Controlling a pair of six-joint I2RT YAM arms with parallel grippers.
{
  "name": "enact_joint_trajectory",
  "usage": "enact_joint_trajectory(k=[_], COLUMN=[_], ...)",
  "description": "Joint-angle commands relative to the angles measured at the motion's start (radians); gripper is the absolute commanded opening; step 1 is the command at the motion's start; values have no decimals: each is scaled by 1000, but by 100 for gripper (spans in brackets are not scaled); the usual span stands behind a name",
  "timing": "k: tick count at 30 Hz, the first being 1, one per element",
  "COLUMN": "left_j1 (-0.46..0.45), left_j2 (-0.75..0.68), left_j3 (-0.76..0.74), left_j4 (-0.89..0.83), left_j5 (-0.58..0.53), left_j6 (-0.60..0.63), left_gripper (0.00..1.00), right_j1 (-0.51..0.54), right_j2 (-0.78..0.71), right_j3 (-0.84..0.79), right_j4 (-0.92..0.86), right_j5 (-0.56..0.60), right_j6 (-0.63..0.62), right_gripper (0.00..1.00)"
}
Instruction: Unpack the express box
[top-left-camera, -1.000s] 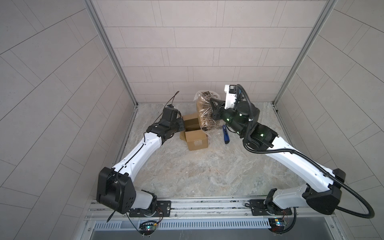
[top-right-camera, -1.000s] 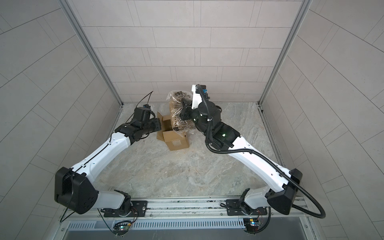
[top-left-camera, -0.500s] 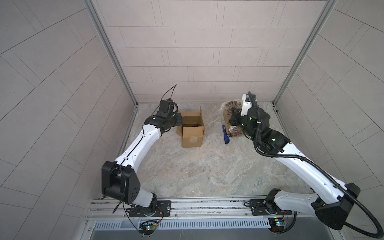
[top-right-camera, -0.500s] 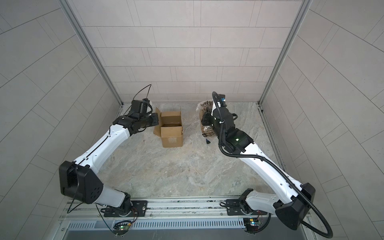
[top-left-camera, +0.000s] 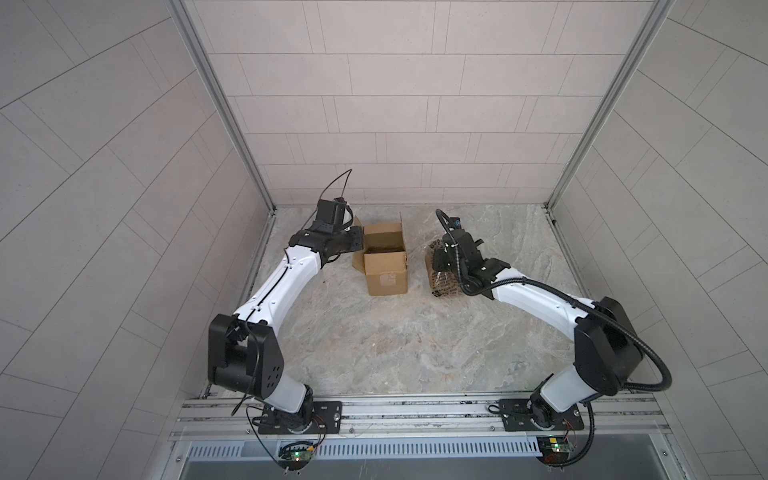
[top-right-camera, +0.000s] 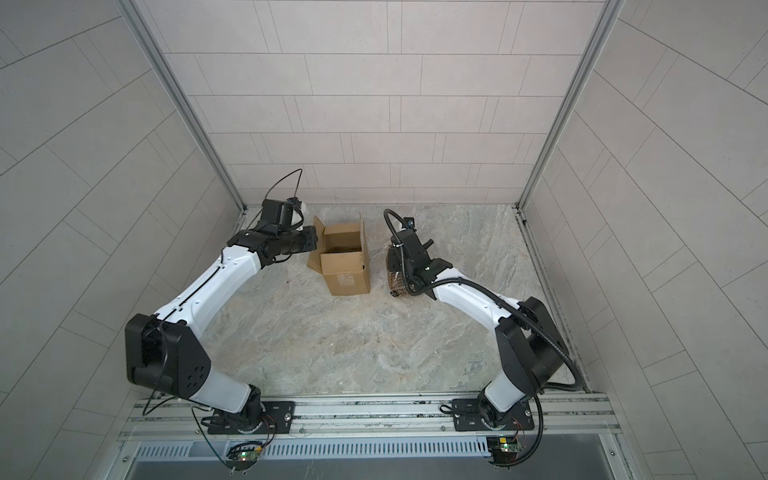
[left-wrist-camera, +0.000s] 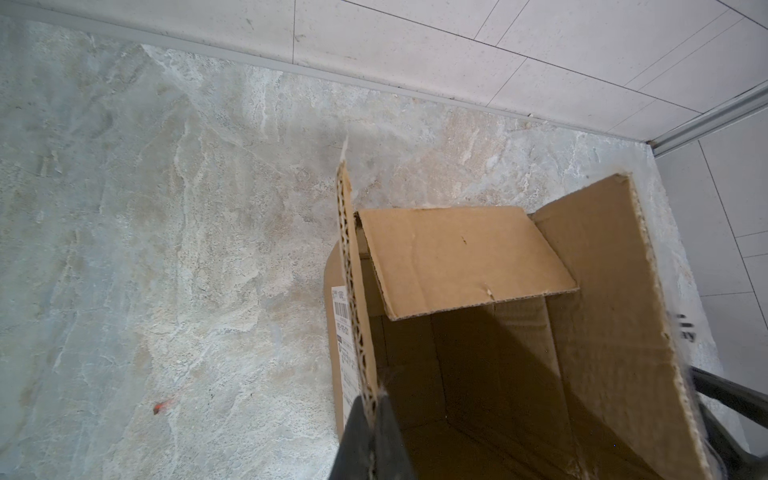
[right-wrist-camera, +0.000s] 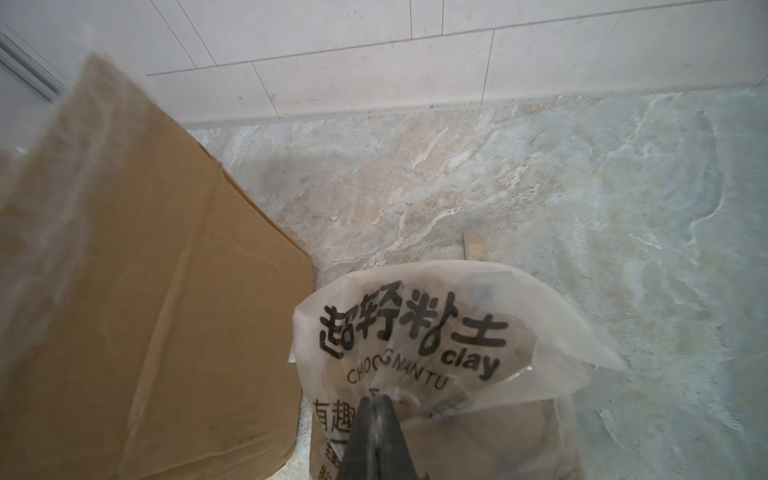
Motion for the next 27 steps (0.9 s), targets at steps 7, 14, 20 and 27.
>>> enact_joint_trajectory(k=[7, 14, 20, 27], left_j1=[7, 7, 8, 8], left_j2=[6, 2, -84, -308], left_j3=[7, 3, -29, -132], left_j4=[39, 38, 95, 242], left_j5=[32, 21, 15, -89], left_j6=[26, 33, 20, 10], left_gripper=[0, 21, 96, 100], right_j1=[3, -3, -39, -133], right_j2=[151, 174, 36, -267], right_j3=[114, 147, 152, -107], right_j4=[84, 59, 4, 39], right_j5=[-47, -51, 8, 254], right_j6=[34, 37, -18, -145], right_gripper=[0, 36, 83, 100])
